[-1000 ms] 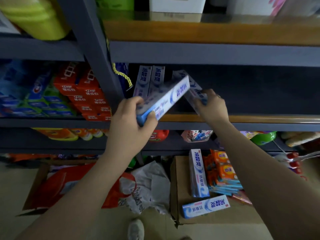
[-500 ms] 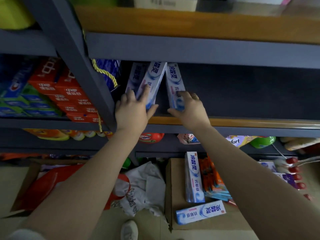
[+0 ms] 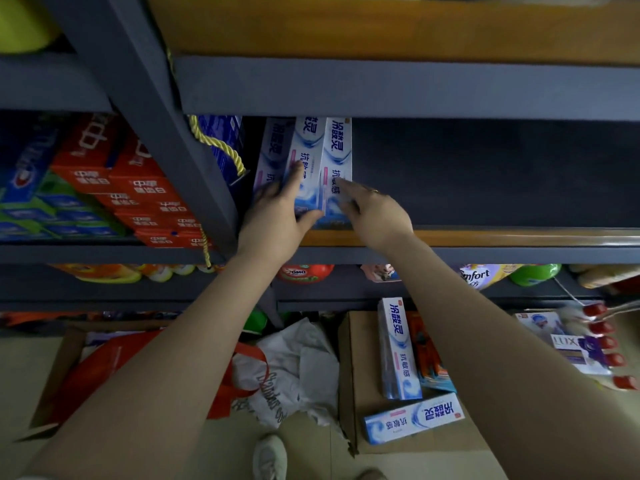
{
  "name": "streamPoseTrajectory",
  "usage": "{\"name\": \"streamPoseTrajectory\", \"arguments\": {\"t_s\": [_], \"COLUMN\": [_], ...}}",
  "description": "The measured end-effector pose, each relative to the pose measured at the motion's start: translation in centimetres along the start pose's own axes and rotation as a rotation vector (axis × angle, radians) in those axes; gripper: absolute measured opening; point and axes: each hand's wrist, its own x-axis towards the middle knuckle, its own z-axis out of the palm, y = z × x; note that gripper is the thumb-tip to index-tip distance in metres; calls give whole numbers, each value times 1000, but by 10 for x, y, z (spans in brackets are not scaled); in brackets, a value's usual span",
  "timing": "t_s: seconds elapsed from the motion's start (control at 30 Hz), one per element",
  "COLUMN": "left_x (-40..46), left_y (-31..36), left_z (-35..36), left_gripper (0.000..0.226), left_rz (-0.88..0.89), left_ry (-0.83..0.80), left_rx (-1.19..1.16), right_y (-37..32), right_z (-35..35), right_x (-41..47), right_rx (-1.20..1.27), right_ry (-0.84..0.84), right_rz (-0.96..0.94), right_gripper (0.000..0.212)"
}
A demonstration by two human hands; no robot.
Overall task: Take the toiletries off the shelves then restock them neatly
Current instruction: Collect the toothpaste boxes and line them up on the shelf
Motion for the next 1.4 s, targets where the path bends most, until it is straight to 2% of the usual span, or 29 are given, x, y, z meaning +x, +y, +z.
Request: {"name": "streamPoseTrajectory", "arguments": {"t_s": [0.07,0.17,0.23,0.27,0.33,0.4,0.5,0.6,0.67,0.73,0.8,0.9,0.97,1.07,1.17,1.3,1.4], "left_x": [0,-13,-30,-41,-68,-93,-129,-154,-162,-164,-164,-161,-162,-168,-172,-180,-185], "left_y": [0,3,6,8,13,16,17,22,27,34,44,57,65,76,82,61,45], "left_z": [1,5,14,22,46,80,133,176,203,228,251,288,310,333,340,335,317], "left_gripper": [74,73,65,58,43,35,32,41,58,74,82,81,92,107,93,60,54], "left_rz": [-4,40,205,307,480,549,463,232,17,-175,-288,-383,-407,-387,-462,-463,-434], "left_ry": [3,79,235,296,280,91,-288,-626,-824,-922,-908,-758,-656,-532,-463,-510,-548], "left_rx": [21,93,103,82,7,-61,-107,-114,-154,-218,-220,-295,-353,-307,-253,-296,-310], "right_y": [4,11,23,32,55,82,122,164,190,213,230,241,243,239,232,230,235], "right_z": [3,4,2,4,12,26,54,93,118,139,158,183,198,217,230,232,228], "right_x": [-1,-18,-46,-63,-96,-125,-164,-204,-229,-249,-262,-268,-266,-256,-249,-259,-281], "right_rx": [19,123,138,142,184,227,199,215,313,412,471,638,778,881,818,735,656], "right_ry": [17,307,514,565,537,390,106,-138,-206,-225,-247,-245,-171,-42,23,35,112], "right_rz": [-27,-182,-187,-158,-38,112,407,732,923,1085,1197,1319,1369,1445,1476,1416,1302], "right_gripper": [42,35,31,29,23,20,15,18,19,18,16,25,31,64,82,72,65]}}
